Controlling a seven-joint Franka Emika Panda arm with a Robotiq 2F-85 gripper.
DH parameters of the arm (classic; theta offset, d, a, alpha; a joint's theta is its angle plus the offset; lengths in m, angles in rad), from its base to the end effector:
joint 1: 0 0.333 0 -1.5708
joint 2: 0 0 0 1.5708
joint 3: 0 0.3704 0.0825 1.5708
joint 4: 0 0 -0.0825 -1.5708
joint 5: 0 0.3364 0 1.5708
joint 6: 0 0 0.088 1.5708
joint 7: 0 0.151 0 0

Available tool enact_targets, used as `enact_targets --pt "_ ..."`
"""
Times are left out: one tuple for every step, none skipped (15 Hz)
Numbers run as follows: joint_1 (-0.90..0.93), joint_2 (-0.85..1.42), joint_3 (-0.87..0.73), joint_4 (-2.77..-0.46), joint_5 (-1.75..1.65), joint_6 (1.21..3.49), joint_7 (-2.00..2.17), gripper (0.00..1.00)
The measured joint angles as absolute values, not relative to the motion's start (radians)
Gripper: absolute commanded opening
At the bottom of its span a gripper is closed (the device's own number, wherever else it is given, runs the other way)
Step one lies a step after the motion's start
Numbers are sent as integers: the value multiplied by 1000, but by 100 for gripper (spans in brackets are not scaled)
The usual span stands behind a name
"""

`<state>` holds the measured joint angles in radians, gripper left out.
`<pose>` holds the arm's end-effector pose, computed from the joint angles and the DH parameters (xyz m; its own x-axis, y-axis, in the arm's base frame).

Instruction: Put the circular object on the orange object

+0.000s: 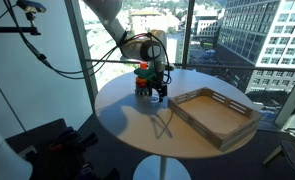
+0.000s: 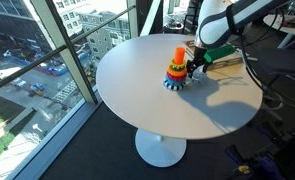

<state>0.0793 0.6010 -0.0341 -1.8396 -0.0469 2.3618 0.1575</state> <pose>0.6328 0.0284 0.2308 0.9947 -0.0744 -0.0708 -0.0701 -0.9957 0.0614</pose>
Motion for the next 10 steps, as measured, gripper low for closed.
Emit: enact_targets --pt "79 603 -34 -1839 -45 2362 158 100" --pt "79 604 -34 -1838 -41 2362 158 100" --pt "78 606 -34 -1838 -33 2362 158 100" --pt "78 607 -34 -1838 -25 2362 158 100" --pt "77 609 -34 -1838 -17 2362 158 100" --pt "76 611 -34 -1838 -9 2361 158 100" --pt "75 613 -34 -1838 -3 2361 158 100" --pt "75 616 -34 -1838 4 2361 158 100" --pt "74 619 -34 -1838 11 2361 158 85" --pt "73 621 -34 -1838 15 2361 158 75"
